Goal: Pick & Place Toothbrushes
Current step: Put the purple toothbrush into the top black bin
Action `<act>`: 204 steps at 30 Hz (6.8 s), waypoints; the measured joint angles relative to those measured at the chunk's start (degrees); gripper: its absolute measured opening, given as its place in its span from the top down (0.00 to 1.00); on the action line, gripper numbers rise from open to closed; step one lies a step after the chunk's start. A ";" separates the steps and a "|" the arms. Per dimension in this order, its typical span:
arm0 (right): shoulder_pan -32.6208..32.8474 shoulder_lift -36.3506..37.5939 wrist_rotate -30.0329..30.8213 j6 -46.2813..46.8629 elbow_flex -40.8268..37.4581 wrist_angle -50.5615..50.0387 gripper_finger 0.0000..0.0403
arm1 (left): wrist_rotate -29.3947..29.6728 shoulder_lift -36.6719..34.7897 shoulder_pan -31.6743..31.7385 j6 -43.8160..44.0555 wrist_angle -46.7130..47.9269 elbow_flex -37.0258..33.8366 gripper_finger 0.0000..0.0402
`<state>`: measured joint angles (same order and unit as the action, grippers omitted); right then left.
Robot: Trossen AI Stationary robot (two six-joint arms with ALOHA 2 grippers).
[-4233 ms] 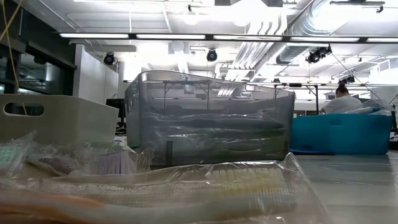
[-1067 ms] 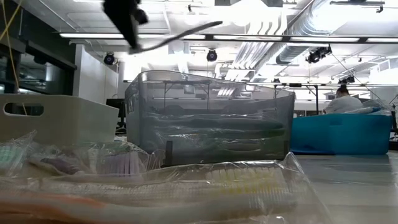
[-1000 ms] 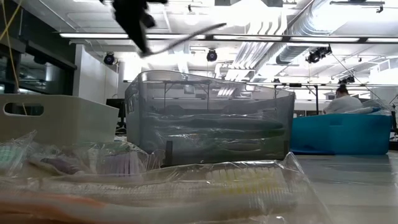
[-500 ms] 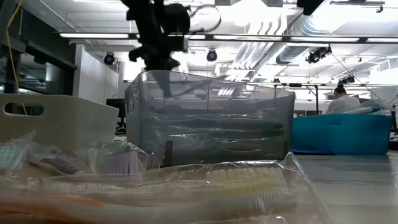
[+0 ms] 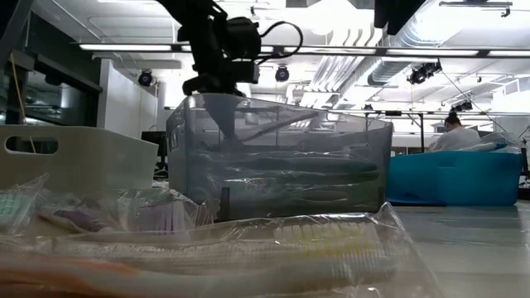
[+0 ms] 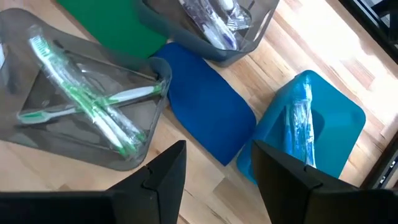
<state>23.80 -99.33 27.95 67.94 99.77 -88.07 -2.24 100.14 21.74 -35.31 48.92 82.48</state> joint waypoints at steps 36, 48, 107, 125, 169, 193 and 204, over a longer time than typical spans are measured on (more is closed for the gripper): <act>-2.37 0.00 -2.57 -12.32 0.02 -0.55 0.57 | 0.05 0.26 -0.13 12.52 -0.14 -0.02 0.82; 3.78 2.50 -2.02 -13.35 0.04 -1.89 0.57 | 0.95 -5.24 -4.61 21.27 5.62 0.00 0.70; 19.82 6.84 6.68 -7.58 0.04 -1.77 0.57 | 6.61 -6.80 -45.40 32.87 -8.72 -27.28 0.42; 19.82 6.82 6.90 -7.72 0.04 -1.77 0.57 | 5.80 -6.47 -45.42 29.97 -16.43 -31.52 0.67; 19.80 8.58 6.69 -11.02 0.04 -1.97 0.57 | -5.38 -13.79 -45.75 38.97 -0.86 -11.80 1.00; 15.82 12.46 10.68 -14.25 0.04 -1.92 0.57 | 3.21 -11.61 -22.69 23.68 -4.88 -0.20 1.00; 10.64 12.46 10.66 -13.33 0.04 -1.95 0.57 | 3.15 -4.66 -10.84 1.58 -9.46 -0.26 1.00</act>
<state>34.43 -86.87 38.61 54.61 99.81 -90.02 0.91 95.48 10.90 -33.73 39.45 82.21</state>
